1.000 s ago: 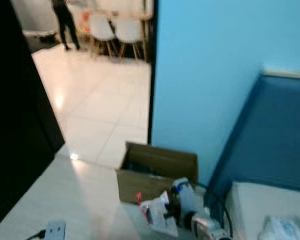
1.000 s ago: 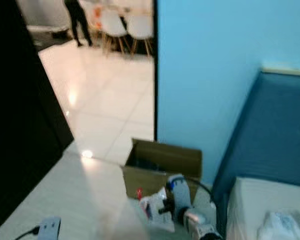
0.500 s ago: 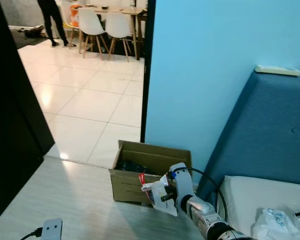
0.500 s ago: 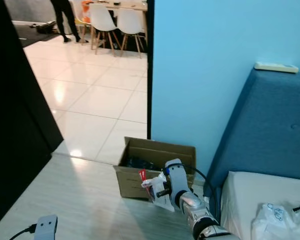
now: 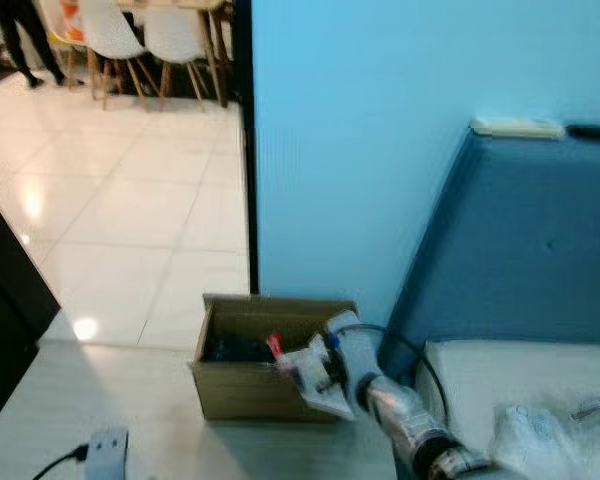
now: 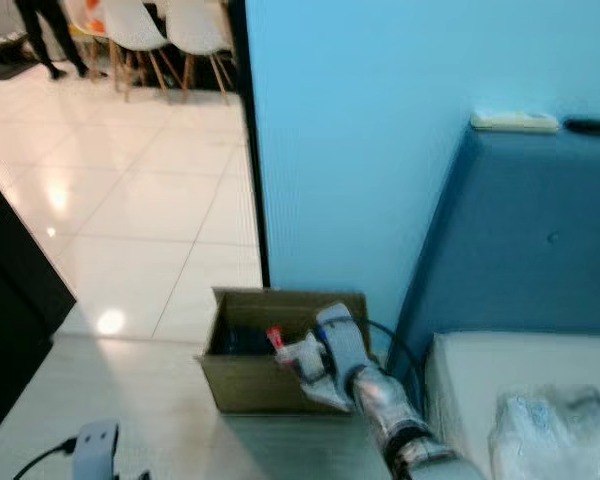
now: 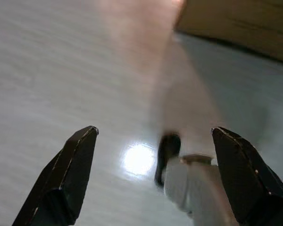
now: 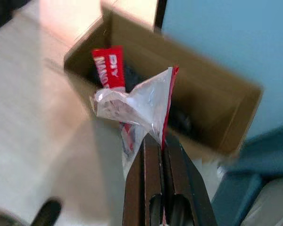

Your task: Clean up the room

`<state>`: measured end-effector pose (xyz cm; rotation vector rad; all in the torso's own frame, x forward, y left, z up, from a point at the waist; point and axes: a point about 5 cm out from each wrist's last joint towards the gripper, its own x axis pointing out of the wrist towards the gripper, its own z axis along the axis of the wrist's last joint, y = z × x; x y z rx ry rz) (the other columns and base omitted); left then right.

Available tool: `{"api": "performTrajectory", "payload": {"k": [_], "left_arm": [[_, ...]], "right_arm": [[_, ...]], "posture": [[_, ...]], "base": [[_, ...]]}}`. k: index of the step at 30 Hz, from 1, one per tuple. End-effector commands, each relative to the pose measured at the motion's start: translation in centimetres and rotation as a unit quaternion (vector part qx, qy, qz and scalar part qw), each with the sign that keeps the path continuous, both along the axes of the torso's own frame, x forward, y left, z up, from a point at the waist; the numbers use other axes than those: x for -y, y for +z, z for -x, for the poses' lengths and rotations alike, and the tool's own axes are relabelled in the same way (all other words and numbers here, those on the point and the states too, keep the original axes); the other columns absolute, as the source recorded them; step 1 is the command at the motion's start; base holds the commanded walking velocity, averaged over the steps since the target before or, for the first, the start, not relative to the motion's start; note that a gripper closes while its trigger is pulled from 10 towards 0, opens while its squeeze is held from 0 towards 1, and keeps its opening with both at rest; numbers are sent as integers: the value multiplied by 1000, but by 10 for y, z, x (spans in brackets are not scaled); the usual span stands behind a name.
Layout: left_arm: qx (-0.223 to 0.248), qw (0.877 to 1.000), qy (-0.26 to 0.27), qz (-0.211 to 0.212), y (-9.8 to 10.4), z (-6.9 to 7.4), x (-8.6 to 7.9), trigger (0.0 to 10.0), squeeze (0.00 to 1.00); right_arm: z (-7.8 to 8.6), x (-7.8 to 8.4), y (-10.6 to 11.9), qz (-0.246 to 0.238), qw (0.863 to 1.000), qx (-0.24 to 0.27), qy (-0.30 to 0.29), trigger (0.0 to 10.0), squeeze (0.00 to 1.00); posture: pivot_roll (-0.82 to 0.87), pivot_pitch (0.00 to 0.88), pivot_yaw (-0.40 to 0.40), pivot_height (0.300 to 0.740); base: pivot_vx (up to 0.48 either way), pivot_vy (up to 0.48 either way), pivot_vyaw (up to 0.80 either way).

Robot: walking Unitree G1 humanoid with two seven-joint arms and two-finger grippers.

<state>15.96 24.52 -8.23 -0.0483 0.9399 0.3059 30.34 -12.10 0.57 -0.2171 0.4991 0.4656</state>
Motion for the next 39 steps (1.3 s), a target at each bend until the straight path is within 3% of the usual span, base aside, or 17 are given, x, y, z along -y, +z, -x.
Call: {"api": "performTrajectory", "payload": {"k": [1,10,16,24,39], "left_arm": [[-9,1000,-2,0,-2,3,1,10000,0],[-11,1000,-6,1,-2,3,3,10000,0],[-14,1000,-8,1,-3,4,2,10000,0],[-16,1000,-10,-1,-3,6,1,10000,0],[-22,1000,-16,-3,-4,9,0,10000,0]], "right_arm": [[2,-8,-2,15,1000,-2,15,10000,0],[4,1,-8,70,997,-16,12,10000,0],[12,11,-18,137,990,-44,13,10000,0],[19,16,-27,188,980,-69,24,10000,0],[27,41,-35,229,968,-98,-31,10000,0]], "posture": [[50,0,-47,740],[50,0,-45,740],[57,0,-46,740],[66,0,-46,740],[71,0,-35,740]], "base": [[311,0,0],[340,0,0],[312,0,0],[313,0,0],[287,0,0]]}}
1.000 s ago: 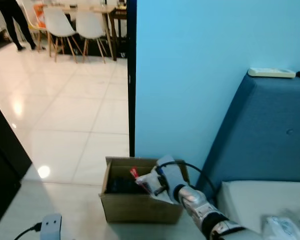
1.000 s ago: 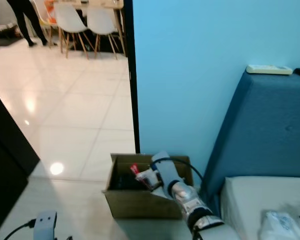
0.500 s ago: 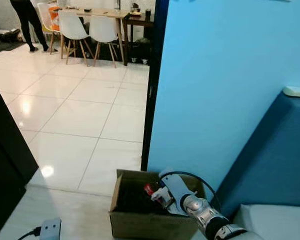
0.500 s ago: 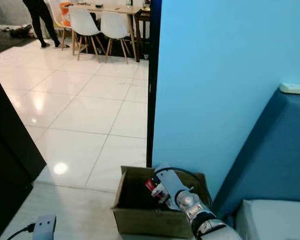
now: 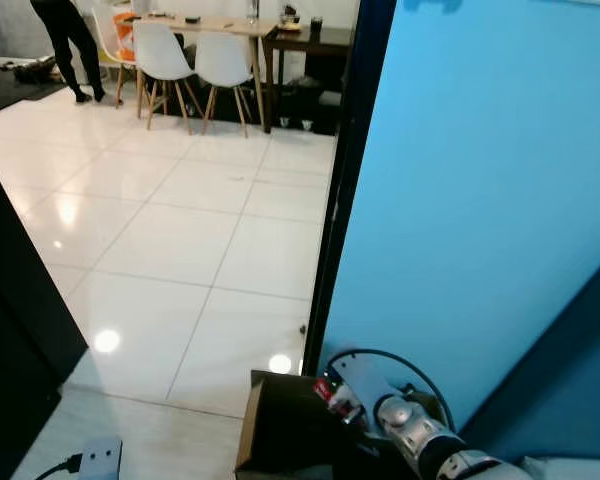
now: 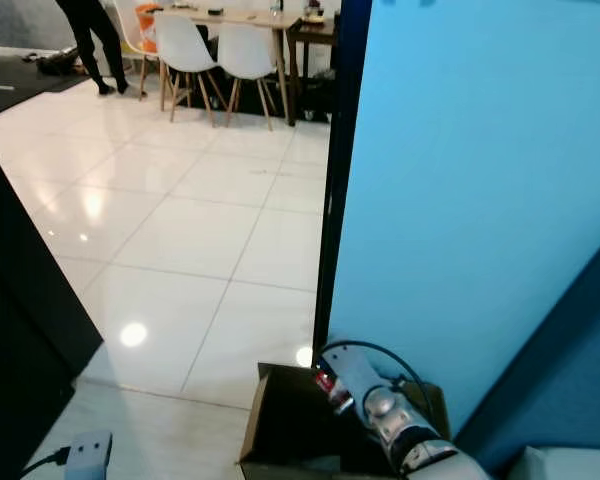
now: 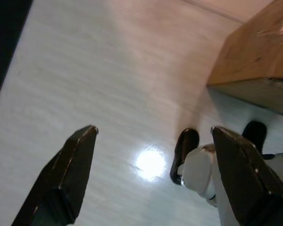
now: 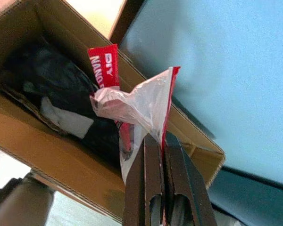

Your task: Clean up the room

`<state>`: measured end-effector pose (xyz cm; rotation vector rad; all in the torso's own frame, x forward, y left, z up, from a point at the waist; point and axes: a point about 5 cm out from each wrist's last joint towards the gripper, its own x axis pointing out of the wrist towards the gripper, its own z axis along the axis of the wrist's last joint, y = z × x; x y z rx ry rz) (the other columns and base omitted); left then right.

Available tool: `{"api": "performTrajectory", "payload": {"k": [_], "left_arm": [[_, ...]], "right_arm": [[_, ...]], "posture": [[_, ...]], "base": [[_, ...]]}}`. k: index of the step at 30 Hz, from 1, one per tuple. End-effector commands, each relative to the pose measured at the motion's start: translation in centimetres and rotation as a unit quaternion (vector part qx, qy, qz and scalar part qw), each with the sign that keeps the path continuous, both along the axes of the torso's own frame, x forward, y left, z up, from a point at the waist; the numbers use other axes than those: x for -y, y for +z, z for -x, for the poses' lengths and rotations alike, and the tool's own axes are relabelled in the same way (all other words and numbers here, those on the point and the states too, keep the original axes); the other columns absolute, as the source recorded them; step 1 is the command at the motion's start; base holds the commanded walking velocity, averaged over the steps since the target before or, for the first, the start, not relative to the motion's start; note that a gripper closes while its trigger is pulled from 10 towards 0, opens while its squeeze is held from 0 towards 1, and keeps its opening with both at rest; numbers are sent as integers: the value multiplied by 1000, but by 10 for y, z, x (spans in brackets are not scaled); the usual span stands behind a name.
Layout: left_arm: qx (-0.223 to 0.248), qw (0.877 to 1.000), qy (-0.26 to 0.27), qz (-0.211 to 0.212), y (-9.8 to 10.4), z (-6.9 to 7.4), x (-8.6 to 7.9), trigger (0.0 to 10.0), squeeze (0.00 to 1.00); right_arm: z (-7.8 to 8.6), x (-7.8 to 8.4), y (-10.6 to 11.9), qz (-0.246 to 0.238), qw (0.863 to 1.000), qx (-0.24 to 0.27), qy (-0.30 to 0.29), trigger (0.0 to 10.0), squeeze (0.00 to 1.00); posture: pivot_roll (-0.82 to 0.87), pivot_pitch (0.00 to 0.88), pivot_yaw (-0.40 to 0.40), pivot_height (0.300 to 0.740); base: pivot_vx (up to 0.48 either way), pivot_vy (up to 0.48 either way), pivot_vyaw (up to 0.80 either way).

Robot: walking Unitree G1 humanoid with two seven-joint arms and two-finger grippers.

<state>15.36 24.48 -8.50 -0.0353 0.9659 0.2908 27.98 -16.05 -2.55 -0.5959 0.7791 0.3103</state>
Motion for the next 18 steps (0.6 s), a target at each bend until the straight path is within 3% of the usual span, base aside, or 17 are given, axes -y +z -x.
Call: {"api": "performTrajectory", "payload": {"k": [1,5,6,7,8,10,11,18], "left_arm": [[-9,1000,-7,-3,-1,3,-1,10000,0],[-12,1000,-8,-3,-2,4,-1,10000,0],[-13,1000,-8,-4,-2,5,-1,10000,0],[-13,1000,-8,-4,-2,5,-1,10000,0],[-14,1000,-8,-4,-2,6,-2,10000,0],[-14,1000,-8,-4,-2,6,-2,10000,0],[-14,1000,-7,-4,-2,7,-2,10000,0],[-15,1000,-3,-2,-3,8,-3,10000,0]], "right_arm": [[4,1,-3,7,1000,-11,-3,10000,0],[7,11,-5,28,999,-11,-18,10000,0],[7,15,-5,28,999,-6,-26,10000,490],[7,15,-5,28,999,-6,-26,10000,490],[7,17,-5,29,999,-5,-28,10000,922],[7,17,-5,29,999,-5,-28,10000,922],[8,18,-5,29,999,-8,-26,10000,1000],[14,26,-9,24,998,-24,-49,10000,1000]], "posture": [[71,0,-35,740],[74,3,-32,740],[77,4,-31,740],[77,4,-31,740],[78,5,-30,740],[78,5,-30,740],[78,6,-30,740],[75,2,-31,740]], "base": [[0,0,0],[0,0,0],[0,0,0],[0,0,0],[0,0,0],[0,0,0],[0,0,0],[0,0,0]]}}
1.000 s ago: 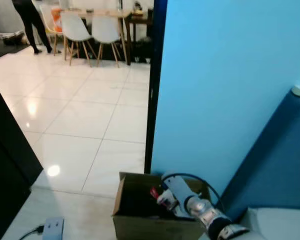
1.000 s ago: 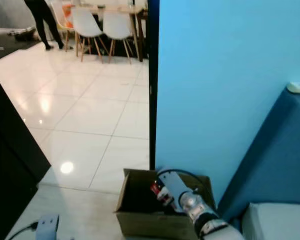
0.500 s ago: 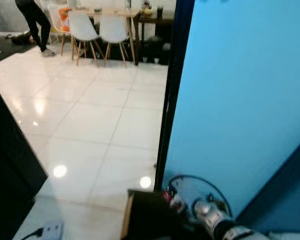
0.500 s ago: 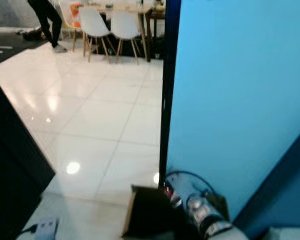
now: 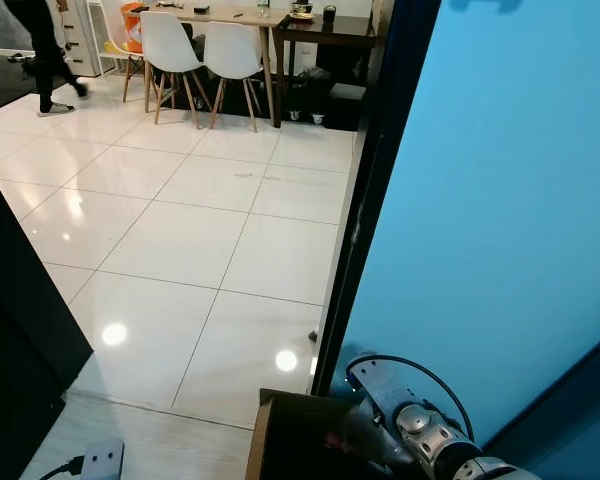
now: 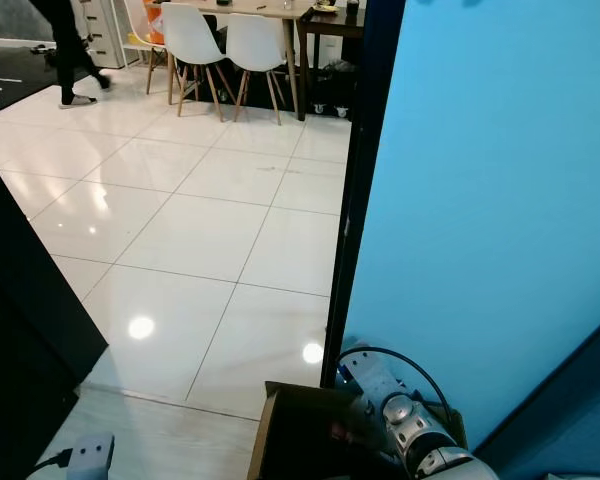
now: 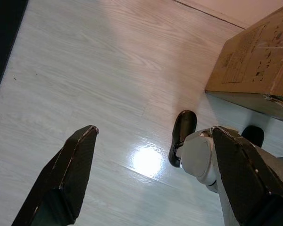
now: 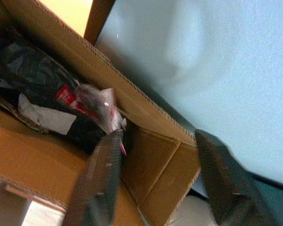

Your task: Clean up the room

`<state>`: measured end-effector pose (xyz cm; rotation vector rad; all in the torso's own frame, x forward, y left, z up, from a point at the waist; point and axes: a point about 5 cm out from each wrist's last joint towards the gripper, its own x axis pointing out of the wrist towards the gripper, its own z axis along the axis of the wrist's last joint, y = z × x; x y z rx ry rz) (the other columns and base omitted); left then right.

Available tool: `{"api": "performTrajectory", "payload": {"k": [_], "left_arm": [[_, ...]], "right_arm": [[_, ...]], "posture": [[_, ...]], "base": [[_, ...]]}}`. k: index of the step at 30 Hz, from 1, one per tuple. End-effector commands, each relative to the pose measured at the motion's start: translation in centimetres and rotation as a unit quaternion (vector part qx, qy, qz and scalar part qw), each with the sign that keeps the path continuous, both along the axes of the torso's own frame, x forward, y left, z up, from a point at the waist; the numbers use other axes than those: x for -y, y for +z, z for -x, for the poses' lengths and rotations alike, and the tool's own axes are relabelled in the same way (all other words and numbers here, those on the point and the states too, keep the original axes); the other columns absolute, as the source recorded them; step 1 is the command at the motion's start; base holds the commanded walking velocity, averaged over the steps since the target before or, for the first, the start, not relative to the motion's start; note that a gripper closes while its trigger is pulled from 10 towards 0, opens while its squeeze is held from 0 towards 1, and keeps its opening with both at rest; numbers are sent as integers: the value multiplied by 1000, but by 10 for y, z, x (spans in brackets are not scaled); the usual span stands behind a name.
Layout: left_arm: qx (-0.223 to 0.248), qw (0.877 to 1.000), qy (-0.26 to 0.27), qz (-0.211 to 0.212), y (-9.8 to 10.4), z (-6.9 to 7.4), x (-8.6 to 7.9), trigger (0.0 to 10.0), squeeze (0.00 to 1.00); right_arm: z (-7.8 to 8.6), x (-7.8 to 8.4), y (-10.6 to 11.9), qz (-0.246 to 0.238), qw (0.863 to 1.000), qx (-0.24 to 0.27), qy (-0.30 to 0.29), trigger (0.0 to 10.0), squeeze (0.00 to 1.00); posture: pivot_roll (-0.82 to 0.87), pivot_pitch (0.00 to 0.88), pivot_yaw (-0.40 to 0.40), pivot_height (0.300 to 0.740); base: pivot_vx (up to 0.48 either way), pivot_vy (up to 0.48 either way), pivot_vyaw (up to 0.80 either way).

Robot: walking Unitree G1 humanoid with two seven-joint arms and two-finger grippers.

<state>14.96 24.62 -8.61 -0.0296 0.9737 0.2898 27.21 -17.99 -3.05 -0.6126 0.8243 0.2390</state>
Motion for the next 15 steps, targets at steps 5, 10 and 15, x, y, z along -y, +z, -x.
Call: {"api": "performTrajectory", "payload": {"k": [5,10,15], "left_arm": [[-12,1000,6,6,-2,4,0,10000,0],[-18,1000,11,10,-3,5,2,10000,0],[-27,1000,8,12,-5,7,5,10000,0]], "right_arm": [[19,12,-13,-6,998,-39,-38,10000,290],[33,15,-23,-31,995,-61,-74,10000,0],[55,21,-36,-88,980,-80,-161,10000,0]], "posture": [[67,0,-33,740],[65,0,-36,740],[54,0,-36,740]], "base": [[0,0,0],[0,0,0],[-287,0,0]]}}
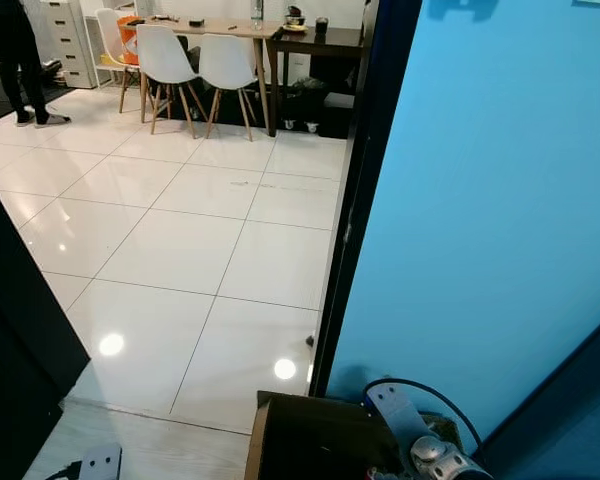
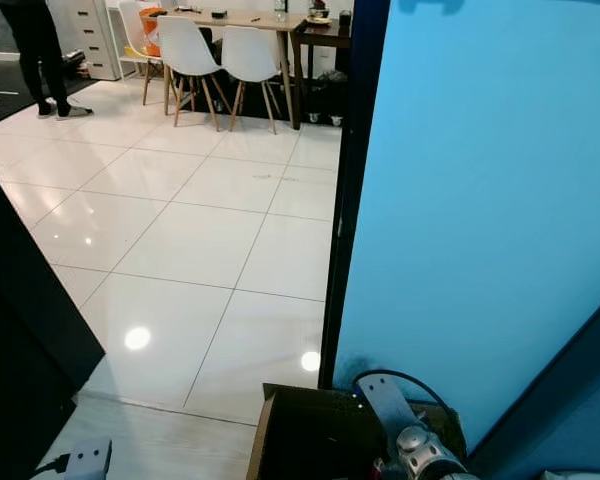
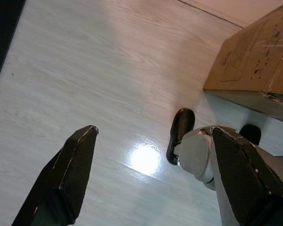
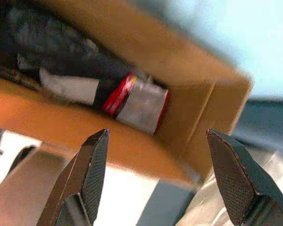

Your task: Clean up the room

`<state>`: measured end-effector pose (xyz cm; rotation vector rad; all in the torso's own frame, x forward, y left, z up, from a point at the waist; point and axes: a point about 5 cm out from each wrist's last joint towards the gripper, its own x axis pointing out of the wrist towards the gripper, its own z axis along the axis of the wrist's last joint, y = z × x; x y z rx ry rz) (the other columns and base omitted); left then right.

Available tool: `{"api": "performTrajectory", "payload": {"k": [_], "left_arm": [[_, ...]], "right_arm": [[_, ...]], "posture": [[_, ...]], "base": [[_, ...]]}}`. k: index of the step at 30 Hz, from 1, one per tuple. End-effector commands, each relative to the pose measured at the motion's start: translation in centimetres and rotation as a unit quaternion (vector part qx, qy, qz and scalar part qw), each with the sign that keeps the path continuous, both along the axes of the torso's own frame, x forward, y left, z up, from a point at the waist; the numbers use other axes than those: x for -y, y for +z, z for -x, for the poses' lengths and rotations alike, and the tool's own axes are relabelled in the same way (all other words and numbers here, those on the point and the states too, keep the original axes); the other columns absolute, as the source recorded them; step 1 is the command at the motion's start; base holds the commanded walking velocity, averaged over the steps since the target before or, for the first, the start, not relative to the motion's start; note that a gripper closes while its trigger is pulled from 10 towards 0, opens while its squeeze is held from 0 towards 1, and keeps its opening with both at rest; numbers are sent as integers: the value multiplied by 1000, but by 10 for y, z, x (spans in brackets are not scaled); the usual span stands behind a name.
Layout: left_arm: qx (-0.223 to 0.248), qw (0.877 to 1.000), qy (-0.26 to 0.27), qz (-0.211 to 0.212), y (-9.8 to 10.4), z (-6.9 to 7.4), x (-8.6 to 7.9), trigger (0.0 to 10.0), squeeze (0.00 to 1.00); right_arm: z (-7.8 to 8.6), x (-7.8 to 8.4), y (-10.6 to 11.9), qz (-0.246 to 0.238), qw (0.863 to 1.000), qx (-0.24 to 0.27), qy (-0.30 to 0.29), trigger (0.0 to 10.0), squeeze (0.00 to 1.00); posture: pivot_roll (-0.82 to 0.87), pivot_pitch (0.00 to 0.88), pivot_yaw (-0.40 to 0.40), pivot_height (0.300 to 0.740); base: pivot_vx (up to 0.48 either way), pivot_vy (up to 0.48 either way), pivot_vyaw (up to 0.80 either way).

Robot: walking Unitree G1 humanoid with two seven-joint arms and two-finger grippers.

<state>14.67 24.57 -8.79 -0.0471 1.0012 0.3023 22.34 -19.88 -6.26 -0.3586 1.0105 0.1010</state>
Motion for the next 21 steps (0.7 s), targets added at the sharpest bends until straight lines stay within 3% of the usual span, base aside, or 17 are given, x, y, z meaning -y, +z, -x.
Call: {"api": "performTrajectory", "payload": {"k": [1,2,3,4,6,7,17,21], "left_arm": [[-14,1000,-1,5,-3,4,4,10000,0],[-18,1000,-2,5,-4,7,4,10000,0],[-18,1000,-2,5,-4,7,4,10000,0],[-22,1000,-3,5,-5,10,3,10000,0],[-22,1000,-3,5,-5,10,3,10000,0],[-29,1000,-5,5,-7,17,3,10000,0],[-41,999,-3,10,-11,27,8,10000,0],[-43,999,-1,12,-12,27,9,10000,0]], "right_arm": [[6,2,-4,-20,999,-7,-33,10000,0],[15,2,-8,-71,992,-11,-108,10000,0],[15,2,-8,-71,992,-11,-108,10000,0],[22,2,-12,-104,982,-15,-160,10000,0],[22,2,-12,-104,982,-15,-160,10000,0],[30,-1,-17,-137,971,-14,-195,10000,0],[29,-1,-16,-122,977,-7,-175,10000,0],[31,-1,-17,-110,980,-9,-164,10000,0]], "posture": [[54,0,-36,740],[51,0,-37,740],[51,0,-37,740],[49,0,-39,740],[49,0,-39,740],[47,0,-45,740],[45,0,-58,740],[47,0,-64,740]], "base": [[-368,0,0],[-371,0,0],[-371,0,0],[-379,0,0],[-379,0,0],[-480,0,0],[-480,0,0],[-480,0,-703]]}}
